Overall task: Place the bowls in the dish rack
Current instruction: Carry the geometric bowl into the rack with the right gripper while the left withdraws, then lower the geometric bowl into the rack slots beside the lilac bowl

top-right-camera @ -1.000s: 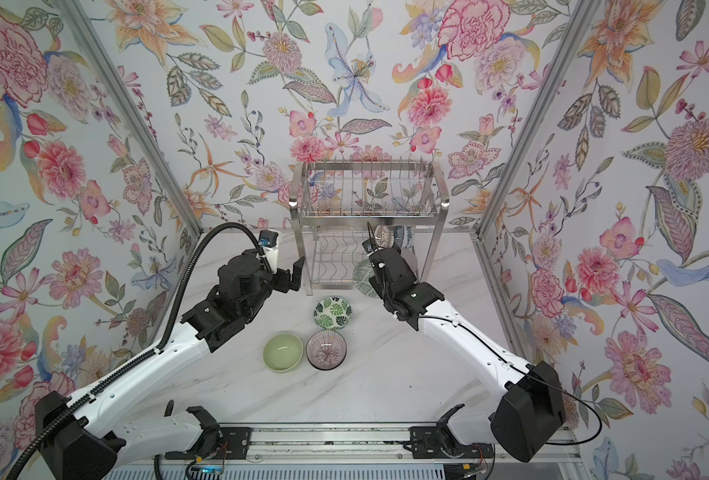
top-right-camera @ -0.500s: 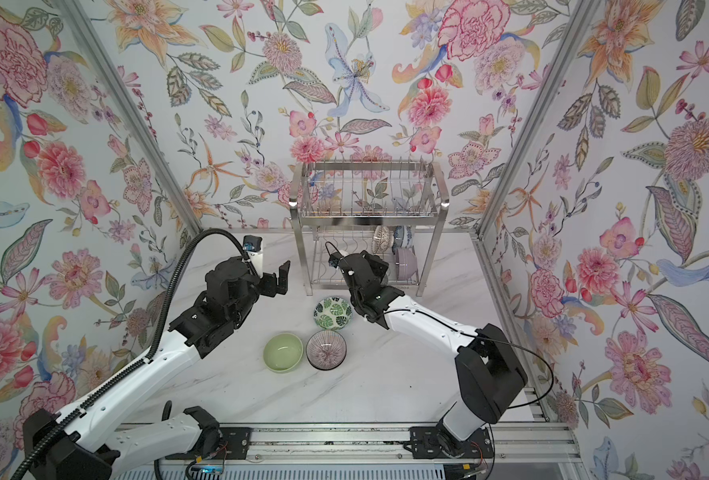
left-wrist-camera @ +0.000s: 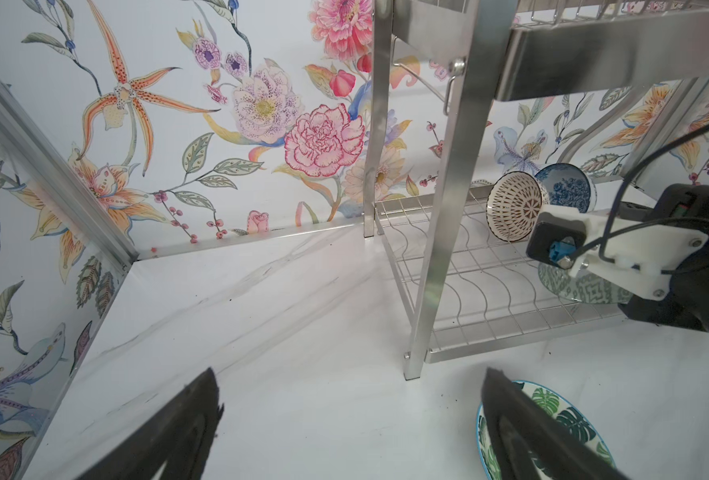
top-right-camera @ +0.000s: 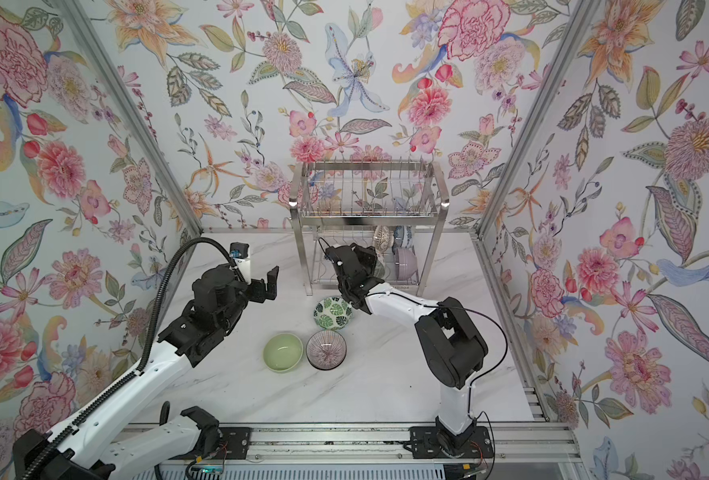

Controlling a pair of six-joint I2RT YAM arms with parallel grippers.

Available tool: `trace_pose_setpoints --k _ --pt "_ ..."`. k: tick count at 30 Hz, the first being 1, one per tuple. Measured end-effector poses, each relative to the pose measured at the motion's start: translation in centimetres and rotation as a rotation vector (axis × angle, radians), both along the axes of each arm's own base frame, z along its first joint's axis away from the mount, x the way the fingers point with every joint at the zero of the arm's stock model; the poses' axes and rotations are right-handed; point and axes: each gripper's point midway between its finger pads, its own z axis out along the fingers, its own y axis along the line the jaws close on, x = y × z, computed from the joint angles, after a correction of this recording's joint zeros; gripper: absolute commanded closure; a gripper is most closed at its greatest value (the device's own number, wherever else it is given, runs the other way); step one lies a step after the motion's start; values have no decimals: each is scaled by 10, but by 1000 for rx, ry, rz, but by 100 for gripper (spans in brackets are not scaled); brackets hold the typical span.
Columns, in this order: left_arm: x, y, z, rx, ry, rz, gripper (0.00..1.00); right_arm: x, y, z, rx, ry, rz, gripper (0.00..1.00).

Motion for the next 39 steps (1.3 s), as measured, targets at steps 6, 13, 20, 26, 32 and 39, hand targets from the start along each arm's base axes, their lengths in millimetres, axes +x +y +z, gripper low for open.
trace_pose_setpoints --k 6,13,20,26,32,39 --pt "-2 8 -4 -6 5 5 1 16 -10 -10 -53 2 -56 100" --pt "-6 17 -3 -18 -5 13 1 26 -13 -8 -69 -18 -111 100" --pt "-9 21 -5 -27 -6 19 1 34 -26 -12 -78 -16 -153 100" --pt "-11 23 -1 -35 -17 18 1 40 -39 -33 -113 21 -183 100" --pt "-11 22 -1 -38 -16 7 1 41 -38 -37 -124 30 -180 100" --pt "-11 25 2 -45 -21 5 1 46 -35 -50 -149 28 -192 100"
